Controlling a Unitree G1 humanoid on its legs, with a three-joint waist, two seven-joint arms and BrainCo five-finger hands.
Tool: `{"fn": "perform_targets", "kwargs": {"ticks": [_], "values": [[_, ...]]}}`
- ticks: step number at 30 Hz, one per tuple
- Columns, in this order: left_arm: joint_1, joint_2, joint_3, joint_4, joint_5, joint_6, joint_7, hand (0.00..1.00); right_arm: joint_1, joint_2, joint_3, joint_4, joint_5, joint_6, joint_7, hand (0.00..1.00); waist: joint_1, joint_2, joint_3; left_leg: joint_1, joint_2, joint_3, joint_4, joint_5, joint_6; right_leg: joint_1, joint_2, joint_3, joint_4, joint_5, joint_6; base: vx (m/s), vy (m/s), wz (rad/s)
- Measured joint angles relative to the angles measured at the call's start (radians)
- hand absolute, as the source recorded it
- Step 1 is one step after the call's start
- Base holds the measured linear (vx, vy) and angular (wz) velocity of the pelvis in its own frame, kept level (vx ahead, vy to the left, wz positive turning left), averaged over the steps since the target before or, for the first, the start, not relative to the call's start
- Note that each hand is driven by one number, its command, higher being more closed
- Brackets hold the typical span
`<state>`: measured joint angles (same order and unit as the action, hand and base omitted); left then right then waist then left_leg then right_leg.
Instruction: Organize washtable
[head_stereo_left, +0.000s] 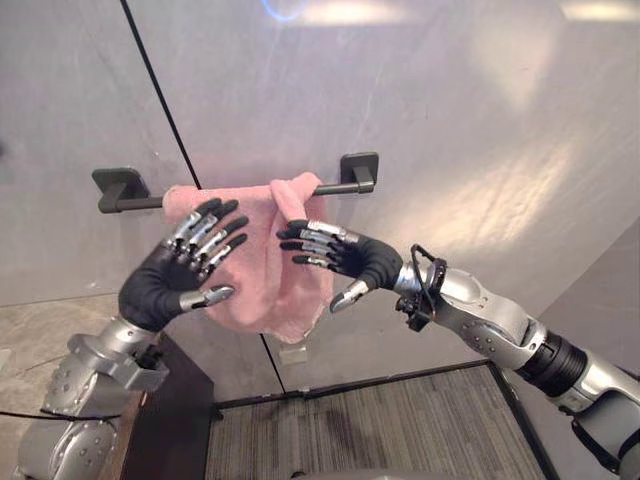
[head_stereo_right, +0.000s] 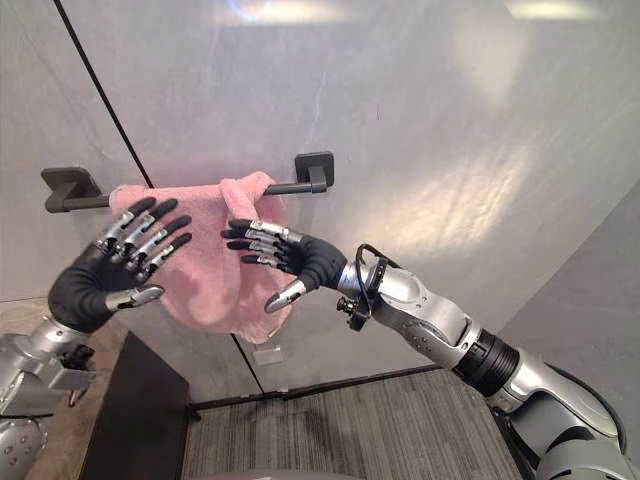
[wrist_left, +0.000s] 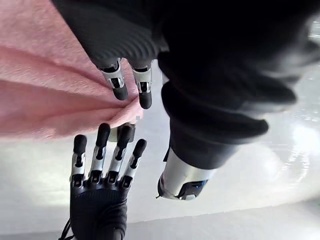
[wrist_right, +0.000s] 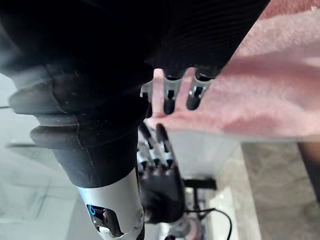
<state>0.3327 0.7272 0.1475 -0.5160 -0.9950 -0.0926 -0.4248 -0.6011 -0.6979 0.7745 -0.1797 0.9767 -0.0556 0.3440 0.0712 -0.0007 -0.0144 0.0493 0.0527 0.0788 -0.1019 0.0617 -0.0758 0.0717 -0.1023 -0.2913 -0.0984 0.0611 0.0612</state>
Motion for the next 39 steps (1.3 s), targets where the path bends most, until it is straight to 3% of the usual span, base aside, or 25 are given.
{"fn": "perform_targets", "kwargs": {"ticks": [8, 16, 27, 39], "values": [[0.043, -0.004, -0.029, 0.049, -0.015, 0.030, -0.031, 0.00, 0.071, 0.011, 0.005, -0.003, -0.006, 0.027, 0.013, 0.00, 0.002, -0.013, 0.012, -0.004, -0.001, 0.004, 0.000, 0.000, 0.007, -0.005, -0.002, 0.003, 0.000, 0.004, 0.006, 0.00, 0.001, -0.01], [0.037, -0.074, -0.027, 0.118, -0.015, 0.031, -0.023, 0.00, 0.099, 0.075, 0.002, -0.003, -0.041, 0.030, 0.028, 0.00, 0.003, -0.012, 0.016, -0.016, -0.001, -0.009, 0.000, -0.001, 0.008, -0.009, -0.001, -0.010, 0.000, -0.004, 0.009, 0.00, -0.001, 0.04], [-0.010, -0.147, -0.001, 0.179, 0.006, 0.030, 0.057, 0.00, 0.116, 0.208, -0.032, 0.051, -0.090, 0.030, -0.013, 0.00, 0.049, -0.031, 0.042, -0.065, -0.003, -0.037, 0.001, 0.000, 0.008, -0.052, -0.003, -0.035, 0.013, -0.006, 0.003, 0.02, -0.001, 0.07], [-0.213, -0.164, 0.010, 0.288, 0.044, 0.006, 0.101, 0.00, -0.030, 0.319, -0.033, 0.163, -0.127, 0.028, -0.055, 0.00, 0.046, -0.047, 0.094, -0.125, 0.000, 0.010, 0.007, 0.001, 0.008, -0.147, 0.003, 0.020, 0.027, 0.006, -0.010, 0.01, 0.002, -0.14]]}}
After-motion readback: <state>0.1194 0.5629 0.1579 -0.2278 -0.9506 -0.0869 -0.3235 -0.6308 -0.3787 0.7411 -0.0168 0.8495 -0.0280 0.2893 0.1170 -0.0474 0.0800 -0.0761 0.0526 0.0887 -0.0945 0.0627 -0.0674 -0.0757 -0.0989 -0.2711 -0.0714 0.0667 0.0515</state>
